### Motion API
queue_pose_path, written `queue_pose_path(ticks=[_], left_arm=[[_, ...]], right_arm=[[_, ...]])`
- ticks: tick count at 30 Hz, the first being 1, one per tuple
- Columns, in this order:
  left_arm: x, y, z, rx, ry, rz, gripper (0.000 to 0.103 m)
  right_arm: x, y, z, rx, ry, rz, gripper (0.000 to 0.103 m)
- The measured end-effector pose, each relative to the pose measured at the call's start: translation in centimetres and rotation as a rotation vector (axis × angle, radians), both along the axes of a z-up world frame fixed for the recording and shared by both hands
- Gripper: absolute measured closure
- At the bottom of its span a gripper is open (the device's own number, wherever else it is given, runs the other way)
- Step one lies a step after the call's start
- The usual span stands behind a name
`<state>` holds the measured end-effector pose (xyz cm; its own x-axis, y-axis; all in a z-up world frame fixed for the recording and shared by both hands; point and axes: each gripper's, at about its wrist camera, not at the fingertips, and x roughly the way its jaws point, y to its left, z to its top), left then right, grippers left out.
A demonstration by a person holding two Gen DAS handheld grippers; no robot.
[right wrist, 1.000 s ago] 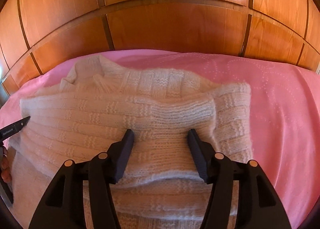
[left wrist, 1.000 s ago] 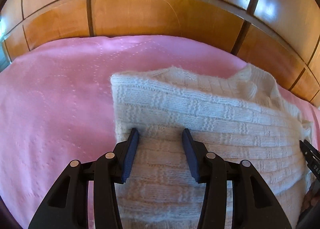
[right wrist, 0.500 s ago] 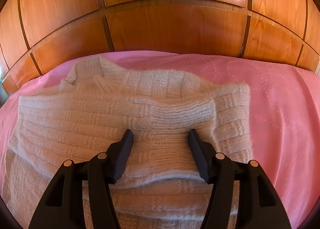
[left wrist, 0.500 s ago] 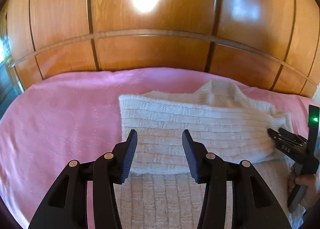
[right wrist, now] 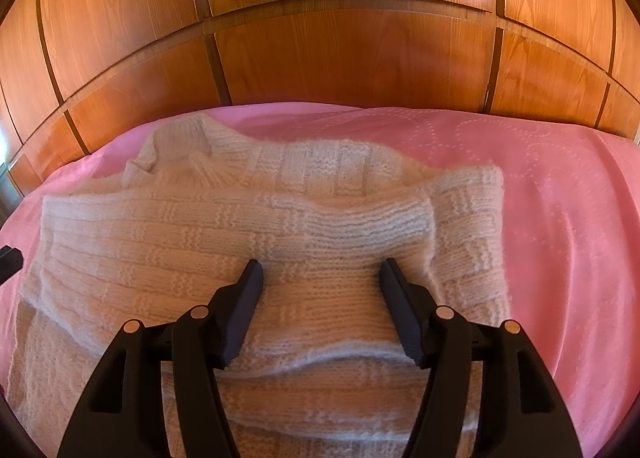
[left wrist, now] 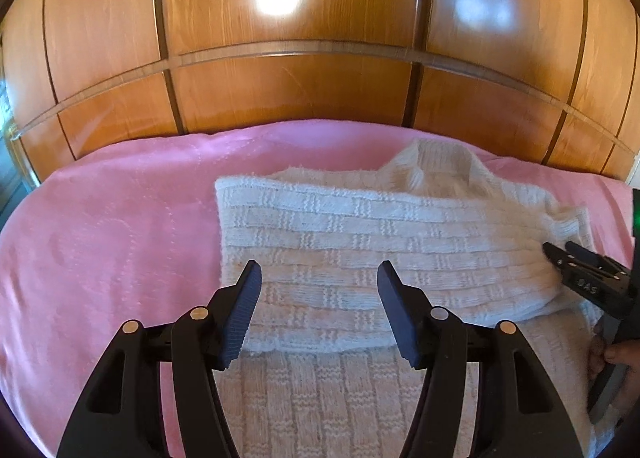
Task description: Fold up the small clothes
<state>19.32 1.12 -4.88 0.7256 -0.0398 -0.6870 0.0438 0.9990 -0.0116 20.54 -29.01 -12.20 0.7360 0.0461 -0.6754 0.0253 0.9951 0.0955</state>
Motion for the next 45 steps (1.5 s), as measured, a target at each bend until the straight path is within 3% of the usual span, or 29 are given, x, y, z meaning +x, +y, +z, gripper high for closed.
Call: queue_pose_path(ticks=[4,6,8,9,15,21,28,36,45], left_arm=[[0.9,0.2,-1.3,0.022,0.026,0.009,0.044],[1.9,0.7,-3.2,0.025,0.086,0.024,0.044],[2.8,1.5,-5.3,-0.013,0.146,0.036,0.037],[2.8,2.0,-5.5,-0.047,0.136,0.043,0.035],[0.6,2.2,-3.7,-0.055,0.118,0.062,0.035],[-5.3,2.9,-0.5,-0.064,0.043,0.053,0.035],[-11.0,4.4,0.8,-0.036,0.006,0.052,0.035],[-15.6,6.2,-0.1,-0.029,0.025,0.071,0.035],[-19.0,8.0,-2.4,-0.029,0.084,0.101,0.035]], right_arm=[[0.0,-0.1,0.0,0.010,-0.001,0.002,0.040],[0.0,-0.2,-0.1,0.016,-0.002,0.003,0.040],[0.1,-0.2,-0.1,0.020,-0.001,0.005,0.039],[0.1,-0.2,-0.1,0.020,-0.001,0.006,0.039],[0.1,0.0,0.0,0.013,0.002,0.011,0.036],[-0.8,1.4,1.3,-0.035,0.045,0.047,0.010],[-5.8,1.0,2.6,-0.035,0.069,0.050,0.009],[-12.3,-2.7,1.3,-0.050,0.136,-0.019,0.009],[-19.3,-5.4,-0.6,0.107,0.202,0.012,0.009]])
